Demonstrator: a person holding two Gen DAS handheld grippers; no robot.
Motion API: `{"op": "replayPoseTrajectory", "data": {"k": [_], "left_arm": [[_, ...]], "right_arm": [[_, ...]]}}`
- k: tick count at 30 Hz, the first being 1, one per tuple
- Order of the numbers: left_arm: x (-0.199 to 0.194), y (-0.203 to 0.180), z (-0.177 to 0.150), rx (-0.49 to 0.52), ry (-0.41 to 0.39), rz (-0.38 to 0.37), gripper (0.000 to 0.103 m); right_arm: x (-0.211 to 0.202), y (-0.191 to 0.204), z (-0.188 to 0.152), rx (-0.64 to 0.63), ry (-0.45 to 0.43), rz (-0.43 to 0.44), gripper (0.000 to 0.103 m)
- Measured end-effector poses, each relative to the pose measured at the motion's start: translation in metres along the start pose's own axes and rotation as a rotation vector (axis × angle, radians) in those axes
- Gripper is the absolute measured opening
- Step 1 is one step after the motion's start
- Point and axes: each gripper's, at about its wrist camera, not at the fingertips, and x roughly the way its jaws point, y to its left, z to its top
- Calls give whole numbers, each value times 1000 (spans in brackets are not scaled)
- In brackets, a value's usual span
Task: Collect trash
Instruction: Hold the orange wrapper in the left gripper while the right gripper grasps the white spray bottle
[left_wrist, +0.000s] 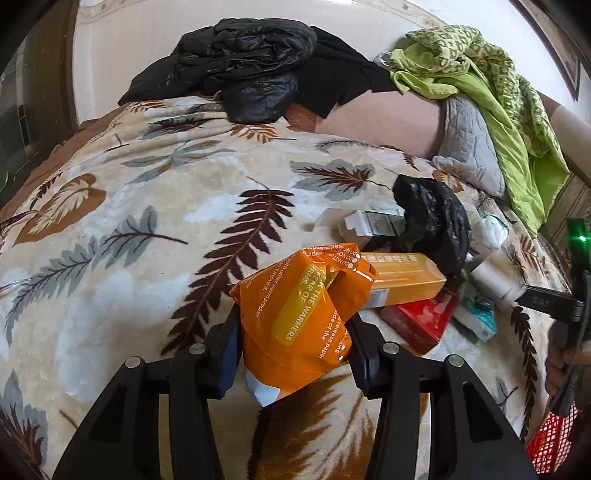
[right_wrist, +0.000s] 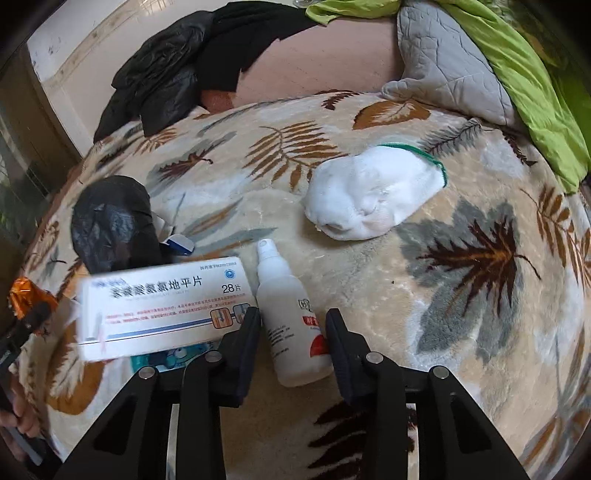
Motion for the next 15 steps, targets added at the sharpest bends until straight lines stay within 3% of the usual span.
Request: {"op": "replayPoseTrajectory", "data": {"k": [7, 15], "left_arm": [[-5, -14, -3, 47, -19, -11, 48], [-19, -34, -7, 107, -66, -28, 48]], "right_arm": [[5, -1, -6, 44, -9, -38, 32], [-47, 23, -42, 77, -123, -125, 32]]}}
